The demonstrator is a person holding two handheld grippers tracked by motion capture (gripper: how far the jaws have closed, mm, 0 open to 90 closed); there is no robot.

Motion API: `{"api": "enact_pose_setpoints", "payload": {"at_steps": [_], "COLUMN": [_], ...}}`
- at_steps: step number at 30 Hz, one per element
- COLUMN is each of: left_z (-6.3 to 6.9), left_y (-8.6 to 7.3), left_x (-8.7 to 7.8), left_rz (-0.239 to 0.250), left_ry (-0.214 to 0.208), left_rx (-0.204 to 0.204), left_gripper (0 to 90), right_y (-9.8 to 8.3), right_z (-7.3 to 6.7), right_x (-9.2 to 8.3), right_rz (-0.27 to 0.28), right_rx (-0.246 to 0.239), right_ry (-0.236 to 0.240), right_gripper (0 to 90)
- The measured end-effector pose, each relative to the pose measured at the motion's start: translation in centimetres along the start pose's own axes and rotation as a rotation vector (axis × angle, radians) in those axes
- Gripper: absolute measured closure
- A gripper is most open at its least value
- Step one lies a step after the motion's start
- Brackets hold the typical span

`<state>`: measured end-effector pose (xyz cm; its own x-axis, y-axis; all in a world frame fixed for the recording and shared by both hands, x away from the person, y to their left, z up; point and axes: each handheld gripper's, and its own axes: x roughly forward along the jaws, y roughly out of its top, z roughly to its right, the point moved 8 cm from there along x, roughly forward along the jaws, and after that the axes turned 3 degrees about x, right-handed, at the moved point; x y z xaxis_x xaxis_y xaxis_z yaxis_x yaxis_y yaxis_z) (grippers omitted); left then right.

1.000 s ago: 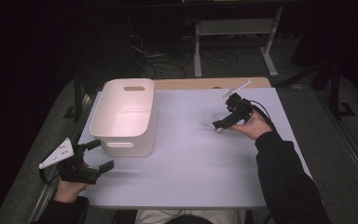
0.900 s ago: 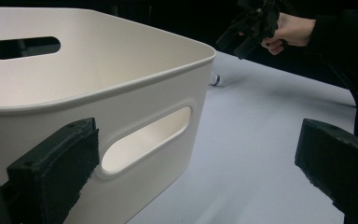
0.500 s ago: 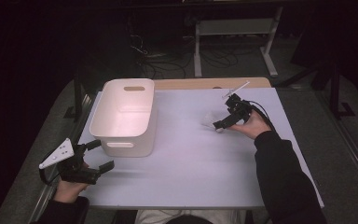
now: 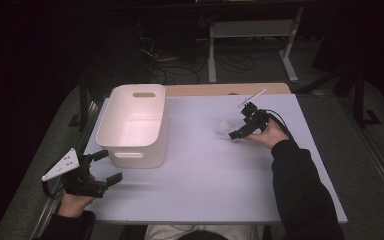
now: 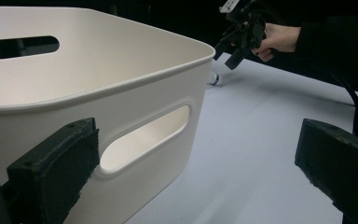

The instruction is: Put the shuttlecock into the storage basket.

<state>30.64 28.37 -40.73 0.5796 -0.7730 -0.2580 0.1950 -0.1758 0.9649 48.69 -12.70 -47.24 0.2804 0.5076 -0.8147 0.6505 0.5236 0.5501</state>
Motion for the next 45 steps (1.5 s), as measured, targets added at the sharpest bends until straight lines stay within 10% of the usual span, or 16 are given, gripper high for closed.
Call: {"api": "enact_pose_setpoints", "payload": {"at_steps": [9,45], "left_z": [0.0,0.1], "left_y": [0.0,0.0], "left_x": [0.0,0.0], "left_rz": [0.000,-0.002], "left_ry": [0.000,-0.002], "left_rx": [0.002,0.004], "left_gripper": [0.0,0.0], "right_y": [-0.3,-1.3], "right_z": [0.8,-0.1], "right_x": [0.9,1.7], "right_rz": [-0.013,-0.098], "right_rx": [0.022,-0.029], "right_ry": [0.005,0.081], "right_gripper": [0.2,57.3]}}
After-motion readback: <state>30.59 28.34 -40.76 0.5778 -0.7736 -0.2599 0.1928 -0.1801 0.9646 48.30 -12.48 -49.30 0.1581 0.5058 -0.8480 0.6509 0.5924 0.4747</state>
